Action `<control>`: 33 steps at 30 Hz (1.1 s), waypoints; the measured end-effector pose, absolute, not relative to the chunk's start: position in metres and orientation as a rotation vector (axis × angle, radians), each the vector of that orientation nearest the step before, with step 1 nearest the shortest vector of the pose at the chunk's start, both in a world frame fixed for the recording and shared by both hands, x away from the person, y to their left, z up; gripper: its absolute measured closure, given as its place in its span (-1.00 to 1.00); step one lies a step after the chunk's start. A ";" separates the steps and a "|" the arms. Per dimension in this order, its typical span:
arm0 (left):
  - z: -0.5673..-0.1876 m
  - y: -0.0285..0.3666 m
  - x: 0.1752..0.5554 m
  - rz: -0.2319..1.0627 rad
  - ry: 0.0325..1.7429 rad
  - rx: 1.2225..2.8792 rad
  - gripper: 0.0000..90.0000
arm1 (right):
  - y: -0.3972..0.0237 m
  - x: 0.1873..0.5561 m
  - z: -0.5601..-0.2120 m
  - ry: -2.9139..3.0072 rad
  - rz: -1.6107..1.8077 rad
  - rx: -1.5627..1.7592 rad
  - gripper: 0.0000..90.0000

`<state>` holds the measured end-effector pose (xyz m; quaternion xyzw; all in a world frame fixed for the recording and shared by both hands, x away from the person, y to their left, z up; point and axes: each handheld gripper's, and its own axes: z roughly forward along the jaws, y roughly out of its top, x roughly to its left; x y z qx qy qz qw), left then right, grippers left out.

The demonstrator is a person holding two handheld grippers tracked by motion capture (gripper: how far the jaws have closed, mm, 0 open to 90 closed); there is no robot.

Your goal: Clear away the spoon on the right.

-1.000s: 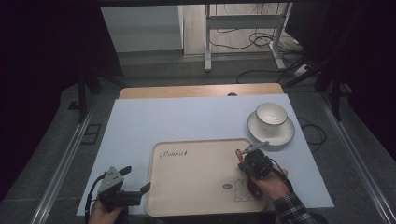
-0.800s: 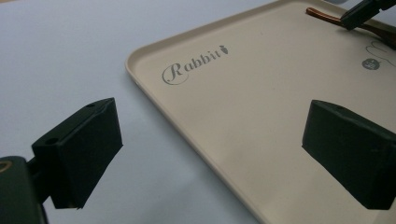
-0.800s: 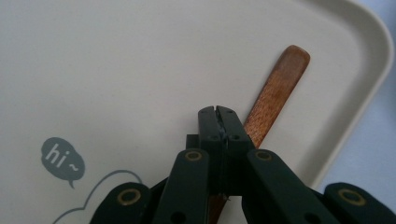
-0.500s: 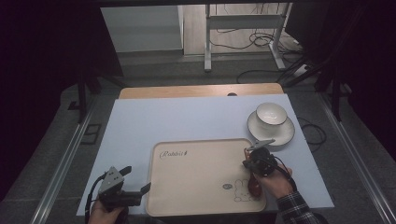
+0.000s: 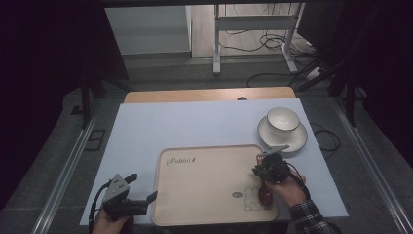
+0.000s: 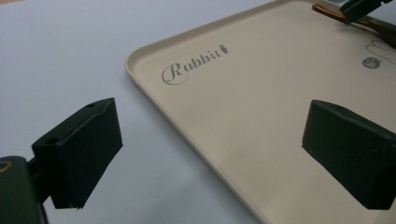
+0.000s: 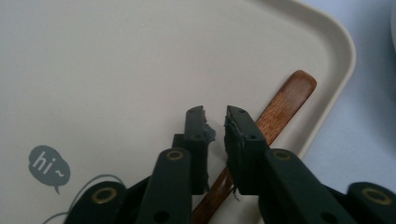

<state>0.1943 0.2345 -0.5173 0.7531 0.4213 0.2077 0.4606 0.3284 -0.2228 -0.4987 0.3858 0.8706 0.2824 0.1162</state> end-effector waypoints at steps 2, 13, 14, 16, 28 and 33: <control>-0.517 0.234 0.194 0.512 1.036 1.854 -0.90 | -0.222 0.328 -0.498 2.548 0.833 1.131 0.68; -0.517 0.235 0.194 0.511 1.039 1.853 -0.90 | -0.222 0.326 -0.494 2.535 0.865 1.108 0.43; -0.517 0.235 0.194 0.511 1.039 1.852 -0.90 | -0.222 0.326 -0.493 2.532 0.870 1.105 0.40; -0.517 0.235 0.194 0.511 1.039 1.853 -0.90 | -0.222 0.325 -0.493 2.525 0.875 1.110 0.33; -0.517 0.235 0.194 0.509 1.041 1.850 -0.90 | -0.227 0.325 -0.489 2.515 0.909 1.116 0.01; -0.518 0.235 0.195 0.507 1.045 1.846 -0.90 | -0.229 0.323 -0.485 2.498 0.929 1.108 -0.14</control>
